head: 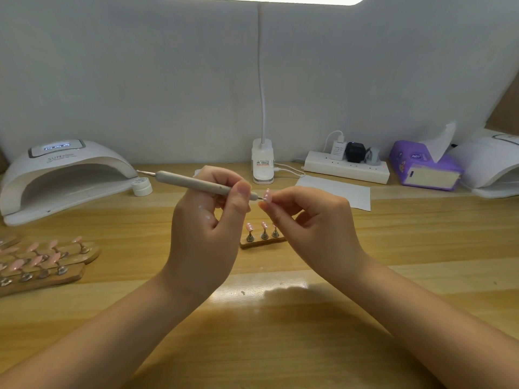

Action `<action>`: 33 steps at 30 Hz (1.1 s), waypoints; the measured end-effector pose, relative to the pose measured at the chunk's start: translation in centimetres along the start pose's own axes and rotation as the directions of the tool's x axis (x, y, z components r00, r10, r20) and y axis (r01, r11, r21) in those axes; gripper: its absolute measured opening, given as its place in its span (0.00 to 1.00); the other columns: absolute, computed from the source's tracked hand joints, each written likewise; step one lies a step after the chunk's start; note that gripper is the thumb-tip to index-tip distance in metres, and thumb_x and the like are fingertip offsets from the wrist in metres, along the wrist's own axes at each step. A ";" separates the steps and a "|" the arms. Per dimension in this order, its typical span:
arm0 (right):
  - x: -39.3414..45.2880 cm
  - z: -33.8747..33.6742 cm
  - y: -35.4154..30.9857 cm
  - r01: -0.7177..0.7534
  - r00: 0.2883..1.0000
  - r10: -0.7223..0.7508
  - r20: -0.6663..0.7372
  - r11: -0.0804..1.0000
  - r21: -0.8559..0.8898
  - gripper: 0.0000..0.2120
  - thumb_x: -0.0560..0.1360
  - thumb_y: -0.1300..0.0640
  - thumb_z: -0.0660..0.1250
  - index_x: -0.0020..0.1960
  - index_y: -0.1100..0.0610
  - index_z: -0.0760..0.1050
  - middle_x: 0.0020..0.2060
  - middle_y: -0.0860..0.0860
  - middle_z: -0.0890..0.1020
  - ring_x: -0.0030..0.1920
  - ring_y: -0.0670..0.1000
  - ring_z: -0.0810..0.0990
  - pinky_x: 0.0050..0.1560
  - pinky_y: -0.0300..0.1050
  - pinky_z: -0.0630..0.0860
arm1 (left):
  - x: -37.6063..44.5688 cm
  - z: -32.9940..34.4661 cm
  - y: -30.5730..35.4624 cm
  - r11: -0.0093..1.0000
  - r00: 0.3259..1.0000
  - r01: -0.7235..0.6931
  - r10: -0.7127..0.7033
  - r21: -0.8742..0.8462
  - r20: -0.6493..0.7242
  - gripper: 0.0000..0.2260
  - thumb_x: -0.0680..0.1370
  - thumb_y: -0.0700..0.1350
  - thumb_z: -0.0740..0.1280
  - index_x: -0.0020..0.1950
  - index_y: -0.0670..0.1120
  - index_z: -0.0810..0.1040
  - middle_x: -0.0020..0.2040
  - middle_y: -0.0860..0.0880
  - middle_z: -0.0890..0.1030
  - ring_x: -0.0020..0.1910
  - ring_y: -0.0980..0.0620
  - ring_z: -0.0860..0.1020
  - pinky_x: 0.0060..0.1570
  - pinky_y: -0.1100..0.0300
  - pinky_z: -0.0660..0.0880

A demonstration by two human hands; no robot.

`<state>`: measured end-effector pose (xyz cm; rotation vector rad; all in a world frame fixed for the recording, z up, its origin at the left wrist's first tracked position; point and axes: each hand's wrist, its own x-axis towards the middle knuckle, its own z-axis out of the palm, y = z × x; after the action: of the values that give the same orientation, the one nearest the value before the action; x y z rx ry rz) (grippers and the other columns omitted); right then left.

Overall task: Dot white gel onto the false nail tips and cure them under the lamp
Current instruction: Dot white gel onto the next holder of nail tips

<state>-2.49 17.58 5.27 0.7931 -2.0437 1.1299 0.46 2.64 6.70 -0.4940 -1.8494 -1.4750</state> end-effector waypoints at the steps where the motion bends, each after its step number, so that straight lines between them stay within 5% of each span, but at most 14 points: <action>1: 0.0 0.0 0.0 0.000 1.000 0.000 0.002 1.000 -0.001 0.06 0.74 0.58 0.71 0.50 0.56 0.83 0.38 0.42 0.81 0.38 0.45 0.81 0.37 0.41 0.79 | 0.0 0.0 0.0 1.000 1.000 0.000 0.000 -0.001 0.001 0.04 0.78 0.45 0.63 0.44 0.51 0.74 0.36 0.46 0.77 0.34 0.48 0.76 0.34 0.59 0.75; 11: -0.1 0.0 0.3 -0.072 0.997 0.072 0.005 0.997 0.035 0.06 0.74 0.58 0.71 0.49 0.56 0.83 0.37 0.47 0.84 0.36 0.47 0.83 0.38 0.48 0.80 | 0.3 -0.1 -0.2 0.981 0.990 0.048 -0.072 -0.188 -0.122 0.05 0.79 0.49 0.62 0.49 0.48 0.73 0.35 0.59 0.79 0.38 0.61 0.77 0.42 0.69 0.73; 18: -0.3 -0.3 1.8 -0.104 0.995 0.104 0.009 0.994 0.021 0.06 0.74 0.59 0.71 0.50 0.56 0.83 0.37 0.47 0.84 0.36 0.47 0.83 0.37 0.47 0.80 | -0.6 -0.2 -3.0 0.994 0.995 0.072 -0.077 -0.077 -0.069 0.02 0.79 0.47 0.62 0.48 0.53 0.73 0.39 0.59 0.79 0.40 0.60 0.77 0.42 0.69 0.74; 28: -1.5 -0.4 5.2 -0.146 0.983 0.168 0.077 0.962 -0.232 0.02 0.74 0.57 0.71 0.44 0.54 0.83 0.33 0.48 0.80 0.33 0.48 0.75 0.35 0.52 0.75 | -1.5 -0.2 -4.8 0.997 0.998 0.061 -0.061 0.047 0.009 0.02 0.79 0.46 0.61 0.49 0.53 0.73 0.39 0.61 0.77 0.37 0.60 0.75 0.36 0.71 0.72; 33: -1.4 -0.3 5.2 -0.193 0.967 0.239 0.090 0.914 -0.356 0.04 0.74 0.54 0.70 0.42 0.51 0.83 0.28 0.43 0.73 0.32 0.46 0.72 0.31 0.43 0.68 | -1.5 -0.2 -5.0 0.996 0.997 0.081 -0.081 0.045 0.004 0.02 0.78 0.47 0.61 0.49 0.53 0.72 0.39 0.61 0.78 0.37 0.59 0.75 0.36 0.70 0.72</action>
<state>-5.55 20.36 1.84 0.4841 -2.4010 0.8108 -1.92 1.26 2.22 -0.4063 -1.9229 -1.4825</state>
